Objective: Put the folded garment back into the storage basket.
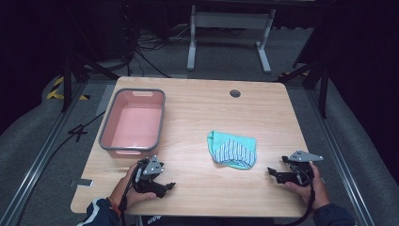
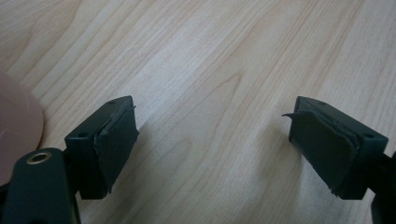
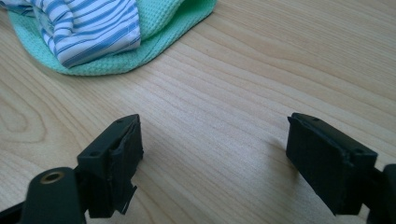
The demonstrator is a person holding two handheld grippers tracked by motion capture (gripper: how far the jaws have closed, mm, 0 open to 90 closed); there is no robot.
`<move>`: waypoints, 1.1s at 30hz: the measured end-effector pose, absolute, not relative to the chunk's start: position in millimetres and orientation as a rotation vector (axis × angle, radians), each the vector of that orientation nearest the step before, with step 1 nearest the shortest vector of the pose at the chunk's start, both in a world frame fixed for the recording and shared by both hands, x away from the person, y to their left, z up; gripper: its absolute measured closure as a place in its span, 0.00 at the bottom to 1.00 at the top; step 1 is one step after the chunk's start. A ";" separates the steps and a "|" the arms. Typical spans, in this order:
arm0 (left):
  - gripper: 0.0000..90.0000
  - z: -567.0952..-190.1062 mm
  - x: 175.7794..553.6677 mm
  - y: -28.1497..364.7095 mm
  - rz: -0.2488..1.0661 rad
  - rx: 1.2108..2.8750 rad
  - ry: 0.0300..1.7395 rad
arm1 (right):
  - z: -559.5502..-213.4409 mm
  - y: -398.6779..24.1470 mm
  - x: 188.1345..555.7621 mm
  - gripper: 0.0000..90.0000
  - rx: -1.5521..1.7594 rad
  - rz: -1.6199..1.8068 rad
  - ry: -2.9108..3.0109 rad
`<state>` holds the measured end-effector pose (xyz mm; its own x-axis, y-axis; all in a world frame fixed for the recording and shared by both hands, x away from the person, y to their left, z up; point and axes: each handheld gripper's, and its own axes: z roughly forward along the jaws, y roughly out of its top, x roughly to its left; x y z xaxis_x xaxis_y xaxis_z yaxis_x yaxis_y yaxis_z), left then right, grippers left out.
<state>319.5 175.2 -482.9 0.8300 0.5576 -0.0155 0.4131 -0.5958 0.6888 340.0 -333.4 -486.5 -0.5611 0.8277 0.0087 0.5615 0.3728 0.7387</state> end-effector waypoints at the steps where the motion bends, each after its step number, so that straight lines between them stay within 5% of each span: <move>1: 0.17 -483.1 319.9 174.9 0.258 2.287 0.708 | -486.6 -333.6 339.9 0.21 1.210 1.011 2.275; 33: 0.16 -483.0 322.0 175.4 0.253 2.295 0.688 | -483.2 -332.5 340.7 0.20 1.239 0.964 2.295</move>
<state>322.0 175.4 -483.0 0.8386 0.5446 -0.0163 0.4038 -0.6012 0.6895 340.7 -332.5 -483.2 -0.5512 0.8344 0.0072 0.5891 0.3830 0.7116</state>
